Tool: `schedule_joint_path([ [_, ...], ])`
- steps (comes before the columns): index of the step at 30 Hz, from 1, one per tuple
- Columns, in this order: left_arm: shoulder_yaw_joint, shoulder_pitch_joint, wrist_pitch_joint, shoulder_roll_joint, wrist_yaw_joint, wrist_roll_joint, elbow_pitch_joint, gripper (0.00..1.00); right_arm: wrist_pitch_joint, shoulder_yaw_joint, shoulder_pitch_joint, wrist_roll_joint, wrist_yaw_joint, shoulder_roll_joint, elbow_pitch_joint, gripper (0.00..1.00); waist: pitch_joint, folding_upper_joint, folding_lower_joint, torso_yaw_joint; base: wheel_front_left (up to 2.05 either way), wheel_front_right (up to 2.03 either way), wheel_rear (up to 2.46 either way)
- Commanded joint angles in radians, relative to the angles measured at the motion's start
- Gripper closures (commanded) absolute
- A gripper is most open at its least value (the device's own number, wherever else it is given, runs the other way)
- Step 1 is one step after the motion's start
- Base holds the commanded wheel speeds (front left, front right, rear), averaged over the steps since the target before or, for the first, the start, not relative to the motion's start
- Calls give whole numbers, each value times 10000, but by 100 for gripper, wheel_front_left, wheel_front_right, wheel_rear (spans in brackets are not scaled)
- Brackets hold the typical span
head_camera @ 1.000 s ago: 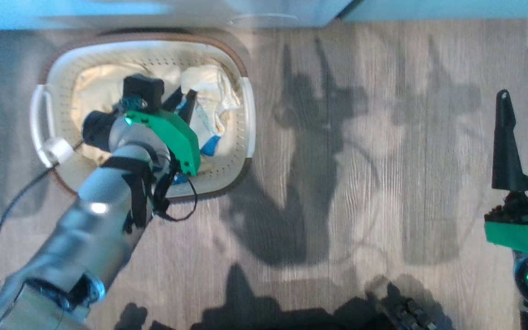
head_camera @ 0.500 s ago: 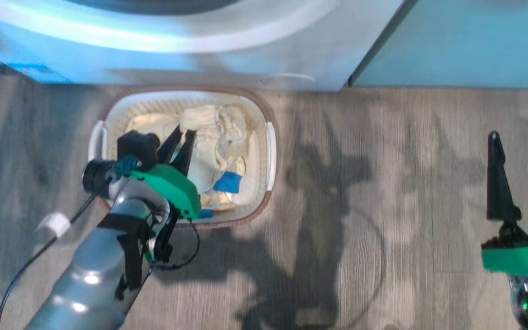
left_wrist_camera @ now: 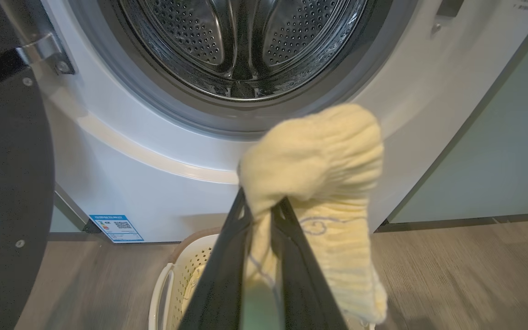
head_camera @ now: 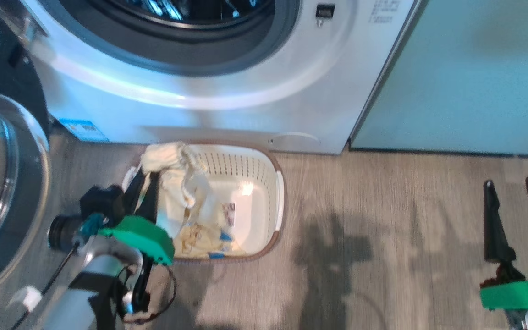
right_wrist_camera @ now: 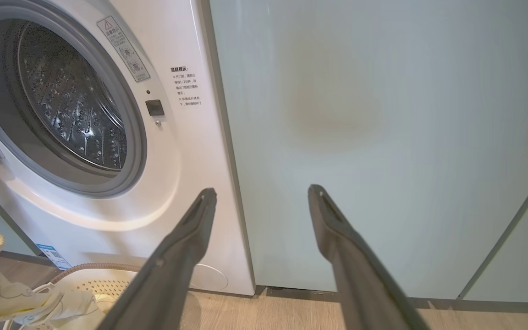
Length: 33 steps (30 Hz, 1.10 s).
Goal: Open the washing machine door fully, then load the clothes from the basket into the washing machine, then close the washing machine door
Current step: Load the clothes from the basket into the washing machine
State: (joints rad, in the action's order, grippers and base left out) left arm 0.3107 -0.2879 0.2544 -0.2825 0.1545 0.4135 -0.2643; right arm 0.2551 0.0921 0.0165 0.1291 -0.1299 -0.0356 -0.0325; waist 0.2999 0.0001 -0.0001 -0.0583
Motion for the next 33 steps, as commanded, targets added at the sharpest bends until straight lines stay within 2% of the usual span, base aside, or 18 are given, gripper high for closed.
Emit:
schedule_joint_path([
  [1,-536,79,74,-407,138,-92,510,100,67,-221,-101,-67,-8,-146,-256,0,-562,-1,1,46,0,0,0],
  [17,-897,2262,-373,-851,901,104,2264,100,67,-491,-1180,31,-8,-146,374,0,-2435,-1,1,-16,0,0,0],
  [33,-913,2883,-653,-1006,1200,179,2864,100,-12,-629,-1391,0,-8,-146,430,0,-2756,-1,1,-30,0,0,0],
])
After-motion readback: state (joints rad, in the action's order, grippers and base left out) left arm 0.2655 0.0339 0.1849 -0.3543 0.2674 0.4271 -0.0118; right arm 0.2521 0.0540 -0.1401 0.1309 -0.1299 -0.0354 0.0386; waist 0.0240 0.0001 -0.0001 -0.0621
